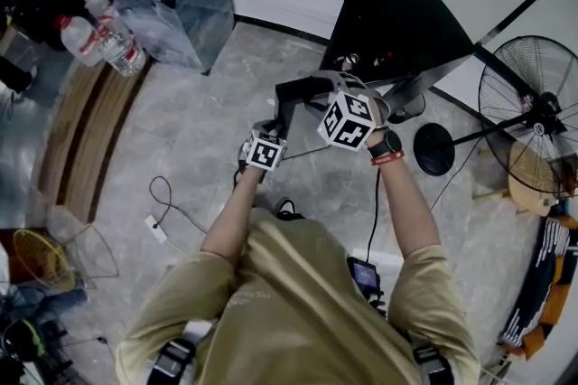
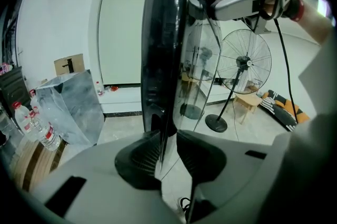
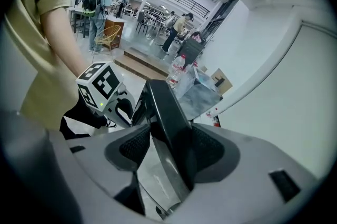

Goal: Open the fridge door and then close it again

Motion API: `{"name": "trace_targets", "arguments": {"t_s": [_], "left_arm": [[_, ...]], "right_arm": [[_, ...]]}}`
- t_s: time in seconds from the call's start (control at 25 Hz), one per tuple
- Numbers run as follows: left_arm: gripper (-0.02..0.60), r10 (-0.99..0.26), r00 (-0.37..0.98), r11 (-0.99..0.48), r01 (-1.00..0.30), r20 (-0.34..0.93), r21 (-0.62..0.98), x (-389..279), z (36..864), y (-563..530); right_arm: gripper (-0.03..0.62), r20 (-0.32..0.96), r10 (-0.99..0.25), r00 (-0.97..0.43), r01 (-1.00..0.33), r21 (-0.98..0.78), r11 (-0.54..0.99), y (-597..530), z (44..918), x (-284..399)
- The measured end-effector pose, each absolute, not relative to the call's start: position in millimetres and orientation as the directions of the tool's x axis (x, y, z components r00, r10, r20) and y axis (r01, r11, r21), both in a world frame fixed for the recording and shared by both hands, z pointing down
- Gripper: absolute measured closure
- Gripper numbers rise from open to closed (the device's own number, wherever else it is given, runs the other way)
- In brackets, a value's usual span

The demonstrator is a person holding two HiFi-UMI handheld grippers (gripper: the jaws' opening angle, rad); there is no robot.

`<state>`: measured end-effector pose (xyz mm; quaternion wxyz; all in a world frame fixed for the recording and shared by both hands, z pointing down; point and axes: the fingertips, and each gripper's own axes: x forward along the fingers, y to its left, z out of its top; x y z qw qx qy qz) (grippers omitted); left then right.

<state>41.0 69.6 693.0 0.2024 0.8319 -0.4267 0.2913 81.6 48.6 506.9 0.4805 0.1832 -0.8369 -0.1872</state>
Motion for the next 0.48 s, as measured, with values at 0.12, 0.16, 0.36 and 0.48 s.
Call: {"name": "trace_targets", "arguments": {"t_s": [0.12,0.16,0.36,0.48], "left_arm": [[0.476,-0.598,0.451,-0.542,-0.837,0.663,0.080,39,695,74],[0.476,-0.602,0.449,-0.540,-0.838,0.660,0.077,39,695,75],[0.474,-0.615,0.464,-0.536,-0.839,0.637,0.093,39,692,74],[0.474,-0.618,0.478,-0.536,-0.837,0.624,0.110,37,682,74]], "right_arm": [[0.341,0.731,-0.489,-0.477,-0.126,0.493,0.861,52,507,81],[0.339,0.728,-0.491,-0.479,-0.127,0.496,0.859,53,508,81],[0.324,0.665,-0.532,-0.525,-0.174,0.528,0.831,52,505,83],[0.322,0.639,-0.554,-0.534,-0.214,0.532,0.819,51,502,84]]}}
